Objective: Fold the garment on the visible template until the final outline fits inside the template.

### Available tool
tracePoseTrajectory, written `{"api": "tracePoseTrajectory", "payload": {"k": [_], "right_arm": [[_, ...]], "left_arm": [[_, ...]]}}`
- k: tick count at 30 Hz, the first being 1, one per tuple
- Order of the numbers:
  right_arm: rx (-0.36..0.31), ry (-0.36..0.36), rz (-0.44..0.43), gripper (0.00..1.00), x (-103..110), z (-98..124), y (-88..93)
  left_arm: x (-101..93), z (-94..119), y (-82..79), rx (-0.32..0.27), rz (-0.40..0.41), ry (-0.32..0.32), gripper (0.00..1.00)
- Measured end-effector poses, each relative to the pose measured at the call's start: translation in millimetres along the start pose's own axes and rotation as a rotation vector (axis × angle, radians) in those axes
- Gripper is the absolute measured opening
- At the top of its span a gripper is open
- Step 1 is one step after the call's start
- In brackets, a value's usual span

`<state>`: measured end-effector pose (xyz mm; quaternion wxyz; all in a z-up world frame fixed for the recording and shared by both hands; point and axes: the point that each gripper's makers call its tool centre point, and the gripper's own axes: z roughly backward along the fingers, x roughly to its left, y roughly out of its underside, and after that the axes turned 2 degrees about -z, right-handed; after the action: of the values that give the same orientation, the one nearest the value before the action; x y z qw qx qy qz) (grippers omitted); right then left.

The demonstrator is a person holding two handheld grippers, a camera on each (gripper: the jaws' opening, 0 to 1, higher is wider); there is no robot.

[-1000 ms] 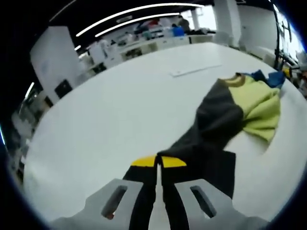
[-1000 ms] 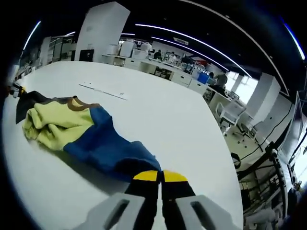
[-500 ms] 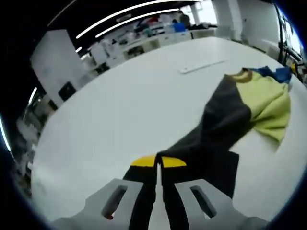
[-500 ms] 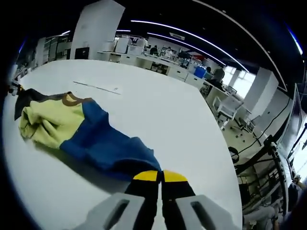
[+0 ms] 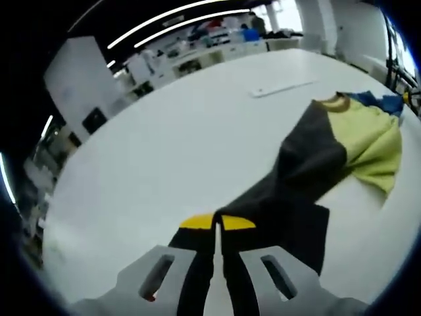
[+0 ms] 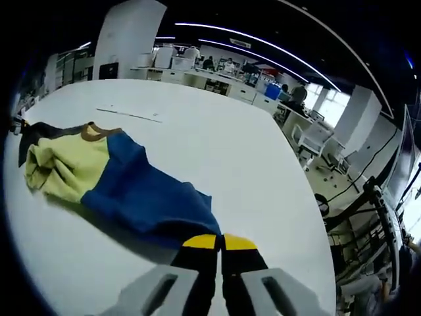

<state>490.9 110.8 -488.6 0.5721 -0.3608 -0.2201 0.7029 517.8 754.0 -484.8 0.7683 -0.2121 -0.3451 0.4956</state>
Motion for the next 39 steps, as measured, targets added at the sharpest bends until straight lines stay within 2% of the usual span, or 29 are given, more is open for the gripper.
{"api": "tracePoseTrajectory", "payload": {"k": [4,7,11,16,18,23,26,30,34,39], "right_arm": [[-0.01,-0.022,0.018,0.02,4.4,1.1,-1.4],[-0.03,-0.047,-0.011,0.16,10.2,4.2,-2.7],[-0.042,-0.076,-0.056,0.28,16.0,9.3,-5.3],[-0.09,-0.129,-0.103,0.51,29.0,21.3,-16.7],[-0.102,-0.148,-0.107,0.56,34.6,25.6,-20.2],[-0.146,-0.24,-0.137,0.66,59.5,39.9,-32.0],[-0.144,-0.315,-0.133,0.74,78.9,46.6,-34.6],[-0.157,-0.402,-0.123,0.83,105.9,57.7,-39.3],[-0.162,-0.479,-0.062,0.86,134.4,65.9,-40.6],[-0.17,-0.549,-0.016,0.86,164.8,71.8,-43.1]], "left_arm": [[-3.6,3.3,-2.0,-0.009,-0.024,0.003,0.01],[-7.6,9.1,-6.6,-0.036,-0.021,0.017,0.11],[-17.1,15.5,-12.4,-0.073,-0.004,0.057,0.23],[-36.3,25.6,-16.3,-0.113,0.003,0.12,0.37],[-43.7,29.0,-18.6,-0.132,0.005,0.144,0.42],[-64.3,37.4,-21.7,-0.162,0.012,0.196,0.62],[-73.9,41.5,-22.8,-0.169,0.021,0.226,0.68],[-88.7,50.7,-27.9,-0.208,0.035,0.264,0.77],[-102.0,56.2,-29.5,-0.231,0.036,0.298,0.81],[-128.0,65.8,-31.0,-0.26,0.038,0.352,0.79]]}}
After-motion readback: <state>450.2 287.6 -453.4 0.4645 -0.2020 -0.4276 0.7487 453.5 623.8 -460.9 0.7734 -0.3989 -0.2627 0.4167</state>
